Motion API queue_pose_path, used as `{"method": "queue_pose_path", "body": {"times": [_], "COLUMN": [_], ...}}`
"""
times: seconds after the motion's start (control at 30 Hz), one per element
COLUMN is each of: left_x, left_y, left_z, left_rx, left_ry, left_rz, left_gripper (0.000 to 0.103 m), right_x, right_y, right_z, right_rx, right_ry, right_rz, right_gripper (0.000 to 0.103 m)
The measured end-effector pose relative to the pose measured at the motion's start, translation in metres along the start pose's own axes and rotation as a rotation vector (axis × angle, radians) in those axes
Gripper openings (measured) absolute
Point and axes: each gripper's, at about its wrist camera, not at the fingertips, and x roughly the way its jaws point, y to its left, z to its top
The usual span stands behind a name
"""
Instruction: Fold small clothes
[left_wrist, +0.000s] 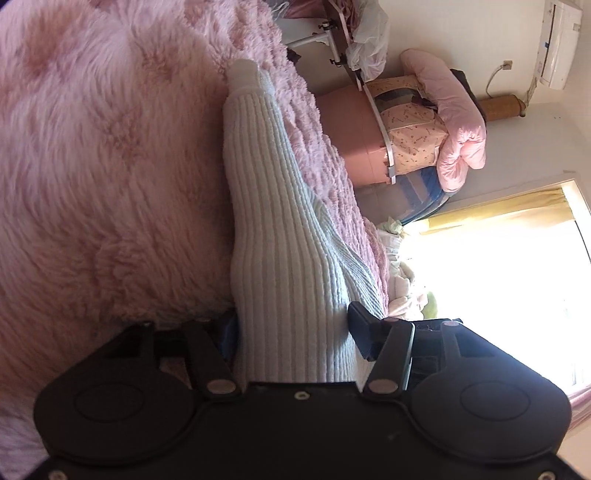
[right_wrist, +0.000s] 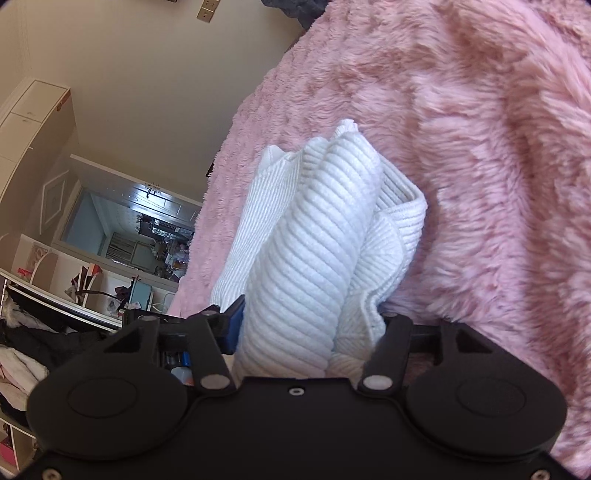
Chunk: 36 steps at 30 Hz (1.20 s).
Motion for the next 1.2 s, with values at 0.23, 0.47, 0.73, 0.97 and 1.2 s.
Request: {"method": "queue_pose_path", "body": {"times": [0.23, 0.47, 0.73, 0.97, 1.2], "left_x": [-0.027, -0.085, -0.158, -0.182, -0.166], "left_y": [-0.05, -0.112, -0.12, -0.075, -0.003], "left_z": [0.0, -0.017, -0.076, -0.131, -0.156], "left_rx": [0.083, 0.166, 0.153, 0.089, -0.082], "left_ry": [-0.031, -0.095, -0.154, -0.141, -0.096], "left_rz": [-0.01, 0.014, 0.059, 0.145, 0.257], "left_gripper": [0.058, 0.058, 0.058, 0.058, 0.058], "right_x": [-0.01, -0.024, -0.018, 0.002, 0.023], "right_y": [0.05, 0.107, 0.148, 0.137, 0.084], "right_z": [0.004, -0.008, -0.051, -0.099, -0.135], "right_rx": [-0.08, -0.162, -0.225, -0.24, -0.151], "right_ry": [-0.006, -0.02, 0.028, 0.104, 0.17], "right_rz": [0.028, 0.101, 0.148, 0.092, -0.015], "right_gripper": [0.056, 0.056, 0.056, 0.056, 0.055]}}
